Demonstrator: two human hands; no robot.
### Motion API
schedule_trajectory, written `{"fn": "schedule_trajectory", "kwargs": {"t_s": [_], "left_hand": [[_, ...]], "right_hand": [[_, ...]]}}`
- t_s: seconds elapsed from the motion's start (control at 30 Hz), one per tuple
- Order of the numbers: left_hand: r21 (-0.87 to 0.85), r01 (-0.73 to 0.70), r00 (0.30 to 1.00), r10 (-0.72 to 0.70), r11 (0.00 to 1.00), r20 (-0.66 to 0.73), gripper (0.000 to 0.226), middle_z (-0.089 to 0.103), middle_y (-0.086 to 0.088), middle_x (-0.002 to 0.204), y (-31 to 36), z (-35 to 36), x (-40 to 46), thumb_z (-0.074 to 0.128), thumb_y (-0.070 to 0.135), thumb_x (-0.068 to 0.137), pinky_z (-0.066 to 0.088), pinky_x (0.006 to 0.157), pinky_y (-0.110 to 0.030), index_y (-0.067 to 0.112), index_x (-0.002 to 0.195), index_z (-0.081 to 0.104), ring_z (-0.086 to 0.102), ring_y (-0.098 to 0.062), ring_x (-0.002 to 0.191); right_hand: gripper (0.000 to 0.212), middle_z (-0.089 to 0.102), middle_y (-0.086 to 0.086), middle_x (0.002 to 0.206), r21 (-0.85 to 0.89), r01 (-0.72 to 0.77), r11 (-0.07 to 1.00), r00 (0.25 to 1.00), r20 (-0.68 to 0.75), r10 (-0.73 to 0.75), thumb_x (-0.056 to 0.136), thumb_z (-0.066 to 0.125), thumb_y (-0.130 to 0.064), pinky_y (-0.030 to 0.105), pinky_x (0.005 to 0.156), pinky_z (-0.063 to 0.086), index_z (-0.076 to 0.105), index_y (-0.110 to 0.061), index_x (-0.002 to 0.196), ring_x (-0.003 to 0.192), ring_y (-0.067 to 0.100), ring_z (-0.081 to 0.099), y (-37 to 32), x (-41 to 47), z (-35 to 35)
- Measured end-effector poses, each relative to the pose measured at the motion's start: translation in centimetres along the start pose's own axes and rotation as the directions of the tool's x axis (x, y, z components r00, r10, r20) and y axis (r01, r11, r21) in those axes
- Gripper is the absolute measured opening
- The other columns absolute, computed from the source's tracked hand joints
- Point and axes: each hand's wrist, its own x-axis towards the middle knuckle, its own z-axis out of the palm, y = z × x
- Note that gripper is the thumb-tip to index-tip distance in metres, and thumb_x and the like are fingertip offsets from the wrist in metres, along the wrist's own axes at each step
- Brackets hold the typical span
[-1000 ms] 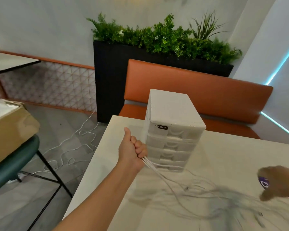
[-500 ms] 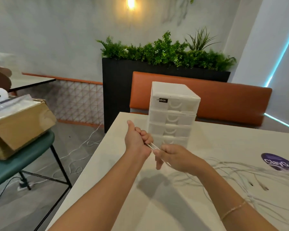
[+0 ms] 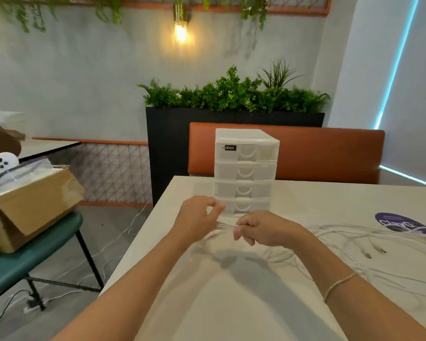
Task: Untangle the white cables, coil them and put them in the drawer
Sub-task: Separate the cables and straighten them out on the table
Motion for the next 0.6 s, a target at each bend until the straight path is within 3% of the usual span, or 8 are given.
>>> {"fn": "schedule_trajectory", "kwargs": {"t_s": [0.07,0.13,0.2,0.3,0.4,0.5,0.57,0.6], "left_hand": [[0.006,-0.142,0.978,0.139,0.99,0.155,0.034,0.066,0.005,0.081,0.9,1.1,0.3,0.04,0.033,0.098,0.042,0.076,-0.024,0.021,0.082,0.067,0.058,-0.012,0.08],[-0.105,-0.107,0.94,0.135,0.989,0.314,0.039,0.062,0.009,0.075,1.1,2.0,0.4,0.031,0.037,0.1,0.046,0.074,-0.025,0.038,0.073,0.058,0.058,-0.011,0.076],[-0.146,-0.086,0.914,0.136,0.986,0.382,0.044,0.061,0.013,0.075,0.7,2.5,0.9,0.024,0.041,0.1,0.043,0.072,-0.015,0.049,0.072,0.057,0.056,-0.003,0.074],[-0.083,-0.084,0.917,0.11,0.993,0.384,0.042,0.056,0.013,0.069,0.2,2.5,1.8,0.026,0.044,0.1,0.041,0.066,-0.017,0.034,0.076,0.059,0.054,-0.008,0.07],[0.074,-0.1,0.919,0.063,0.992,0.389,0.046,0.05,0.003,0.066,-0.9,2.5,2.6,0.027,0.046,0.099,0.04,0.066,-0.03,0.018,0.074,0.054,0.048,-0.017,0.065],[0.171,-0.08,0.925,0.009,0.982,0.381,0.047,0.041,0.002,0.058,-2.7,2.4,2.7,0.028,0.044,0.1,0.031,0.055,-0.028,0.023,0.058,0.036,0.038,-0.014,0.056],[0.213,-0.083,0.938,0.004,0.973,0.346,0.048,0.039,0.003,0.056,-3.2,2.3,2.9,0.029,0.044,0.1,0.028,0.052,-0.026,0.022,0.057,0.032,0.035,-0.012,0.054],[0.231,-0.091,0.943,0.009,0.969,0.334,0.048,0.04,0.003,0.056,-3.3,2.4,3.0,0.028,0.044,0.1,0.027,0.052,-0.025,0.021,0.058,0.033,0.036,-0.011,0.054]], "right_hand": [[0.034,0.067,0.0,0.081,-0.005,0.004,1.0,0.999,-0.039,-0.004,0.096,0.048,-0.026,0.017,0.068,0.039,0.059,-0.026,0.064,0.071,0.0,0.056,0.1,0.3,-0.2],[0.039,0.07,0.006,0.09,0.011,-0.008,1.0,0.998,-0.067,0.009,0.095,0.049,-0.022,0.022,0.077,0.042,0.054,-0.028,0.057,0.089,0.015,0.06,0.3,0.7,-0.3],[0.029,0.065,-0.002,0.072,0.035,-0.011,0.999,0.999,-0.03,0.012,0.093,0.052,-0.023,0.018,0.066,0.041,0.061,-0.025,0.066,0.073,0.013,0.057,0.6,1.1,-0.5],[0.011,0.051,-0.007,0.054,0.077,-0.055,0.996,0.995,0.082,0.048,0.089,0.061,-0.026,0.018,0.049,0.033,0.064,-0.022,0.079,0.046,0.007,0.04,1.5,1.4,-1.8],[0.009,0.053,-0.002,0.055,-0.167,-0.219,0.961,0.944,0.21,0.252,0.08,0.069,-0.022,0.019,0.046,0.034,0.066,-0.015,0.084,0.042,0.009,0.04,4.3,1.1,-4.6],[0.012,0.053,-0.006,0.051,-0.586,-0.327,0.741,0.848,0.164,0.503,0.076,0.066,-0.025,0.022,0.052,0.044,0.067,-0.014,0.081,0.038,0.005,0.043,8.9,-0.4,-8.2],[0.013,0.06,-0.007,0.06,-0.705,-0.416,0.575,0.838,-0.052,0.542,0.078,0.06,-0.026,0.024,0.069,0.048,0.066,-0.016,0.082,0.051,0.002,0.054,11.7,-1.7,-11.0],[0.013,0.064,-0.008,0.075,-0.734,-0.484,0.477,0.819,-0.188,0.542,0.08,0.057,-0.027,0.027,0.079,0.045,0.064,-0.02,0.089,0.07,0.002,0.06,12.6,-2.4,-12.2]]}}
